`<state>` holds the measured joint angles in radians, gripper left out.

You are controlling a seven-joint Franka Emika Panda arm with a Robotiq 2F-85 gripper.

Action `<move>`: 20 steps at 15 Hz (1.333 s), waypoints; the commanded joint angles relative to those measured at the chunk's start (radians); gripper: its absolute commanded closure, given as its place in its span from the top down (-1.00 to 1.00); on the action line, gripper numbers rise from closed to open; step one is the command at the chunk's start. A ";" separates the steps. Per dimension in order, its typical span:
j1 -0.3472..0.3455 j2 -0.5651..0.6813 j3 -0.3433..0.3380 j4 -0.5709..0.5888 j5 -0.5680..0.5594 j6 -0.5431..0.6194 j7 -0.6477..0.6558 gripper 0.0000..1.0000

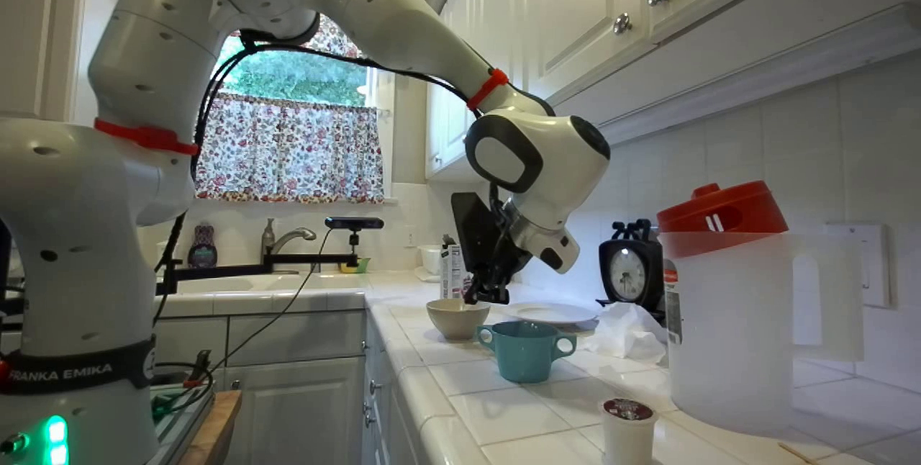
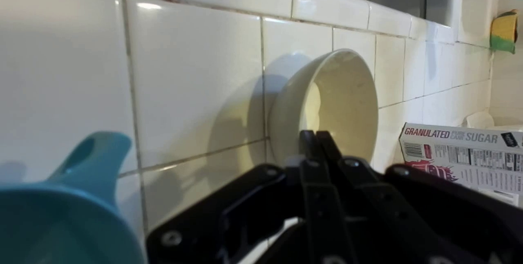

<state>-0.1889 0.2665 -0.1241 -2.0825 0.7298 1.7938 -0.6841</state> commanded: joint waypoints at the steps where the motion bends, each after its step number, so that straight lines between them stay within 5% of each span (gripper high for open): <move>1: -0.007 0.037 0.010 0.062 -0.032 -0.045 0.032 -0.99; 20: -0.047 0.062 0.025 0.157 0.031 -0.166 -0.071 -0.99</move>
<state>-0.2138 0.3143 -0.1074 -1.9528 0.7371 1.6679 -0.7140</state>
